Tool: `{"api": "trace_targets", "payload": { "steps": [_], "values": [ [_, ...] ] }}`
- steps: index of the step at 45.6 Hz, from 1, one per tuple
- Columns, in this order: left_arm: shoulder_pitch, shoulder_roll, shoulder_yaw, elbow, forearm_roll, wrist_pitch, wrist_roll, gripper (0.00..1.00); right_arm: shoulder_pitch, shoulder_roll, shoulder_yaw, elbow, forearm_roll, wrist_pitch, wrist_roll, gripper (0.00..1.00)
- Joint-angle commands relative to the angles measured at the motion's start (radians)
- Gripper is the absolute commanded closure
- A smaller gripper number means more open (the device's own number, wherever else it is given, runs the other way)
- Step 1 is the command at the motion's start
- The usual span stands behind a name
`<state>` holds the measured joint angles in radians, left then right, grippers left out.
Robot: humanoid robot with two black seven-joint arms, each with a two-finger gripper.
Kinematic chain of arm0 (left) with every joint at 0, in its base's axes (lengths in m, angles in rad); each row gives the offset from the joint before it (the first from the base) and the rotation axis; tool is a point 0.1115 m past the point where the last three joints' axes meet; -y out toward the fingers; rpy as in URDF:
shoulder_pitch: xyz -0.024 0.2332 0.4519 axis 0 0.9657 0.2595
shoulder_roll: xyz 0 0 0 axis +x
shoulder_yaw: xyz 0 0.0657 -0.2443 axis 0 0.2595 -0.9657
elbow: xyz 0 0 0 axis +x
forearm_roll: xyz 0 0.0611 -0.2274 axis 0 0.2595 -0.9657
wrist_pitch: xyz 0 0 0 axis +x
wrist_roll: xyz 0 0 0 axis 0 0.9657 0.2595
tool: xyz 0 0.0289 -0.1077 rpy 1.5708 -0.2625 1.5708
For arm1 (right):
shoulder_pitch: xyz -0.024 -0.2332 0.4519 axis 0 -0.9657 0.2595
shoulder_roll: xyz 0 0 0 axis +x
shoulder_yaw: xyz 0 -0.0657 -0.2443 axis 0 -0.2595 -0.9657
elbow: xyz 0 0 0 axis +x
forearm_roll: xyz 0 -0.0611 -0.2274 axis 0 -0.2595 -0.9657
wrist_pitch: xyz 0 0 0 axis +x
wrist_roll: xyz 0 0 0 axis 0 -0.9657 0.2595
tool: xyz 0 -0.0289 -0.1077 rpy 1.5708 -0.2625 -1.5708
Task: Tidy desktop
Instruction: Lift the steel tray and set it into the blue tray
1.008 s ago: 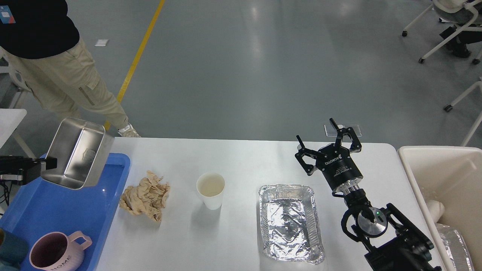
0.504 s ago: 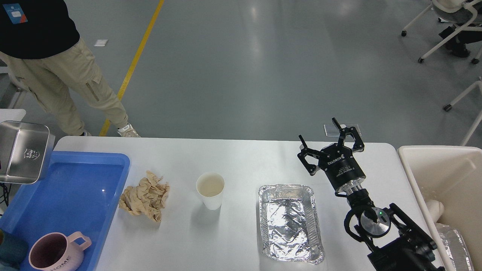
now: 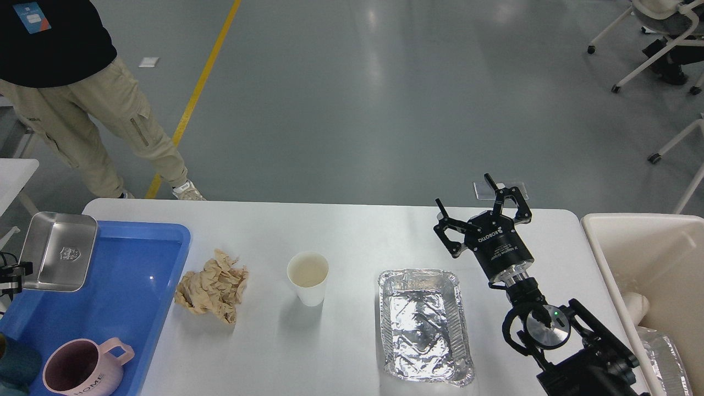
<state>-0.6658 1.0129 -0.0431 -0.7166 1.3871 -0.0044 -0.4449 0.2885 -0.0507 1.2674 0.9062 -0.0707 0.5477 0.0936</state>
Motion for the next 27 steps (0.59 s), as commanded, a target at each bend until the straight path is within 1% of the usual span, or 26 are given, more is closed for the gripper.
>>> {"api": "trace_targets", "payload": {
  "steps": [1, 5, 10, 17, 23, 27],
  "values": [
    [0.002, -0.063, 0.0, 0.052, 0.0, 0.0, 0.002, 0.96, -0.002, 0.0, 0.001, 0.002, 0.0, 0.0, 0.0, 0.0],
    [0.003, -0.105, 0.009, 0.086, 0.003, 0.0, 0.002, 0.96, -0.002, 0.003, 0.0, 0.002, 0.0, -0.002, 0.0, 0.0],
    [0.002, -0.137, 0.067, 0.109, 0.0, 0.001, 0.002, 0.95, 0.0, 0.003, 0.0, 0.002, 0.0, -0.002, 0.0, 0.0],
    [0.0, -0.174, 0.147, 0.123, 0.0, 0.044, 0.002, 0.95, -0.002, 0.0, 0.0, 0.002, 0.0, -0.002, 0.0, 0.0],
    [0.0, -0.209, 0.178, 0.152, 0.0, 0.049, 0.002, 0.94, -0.002, 0.0, 0.0, 0.002, 0.0, -0.002, 0.0, 0.0],
    [0.0, -0.215, 0.178, 0.155, -0.006, 0.049, 0.002, 0.9, -0.002, 0.0, 0.0, 0.002, 0.0, -0.002, 0.0, 0.0]
  ]
}}
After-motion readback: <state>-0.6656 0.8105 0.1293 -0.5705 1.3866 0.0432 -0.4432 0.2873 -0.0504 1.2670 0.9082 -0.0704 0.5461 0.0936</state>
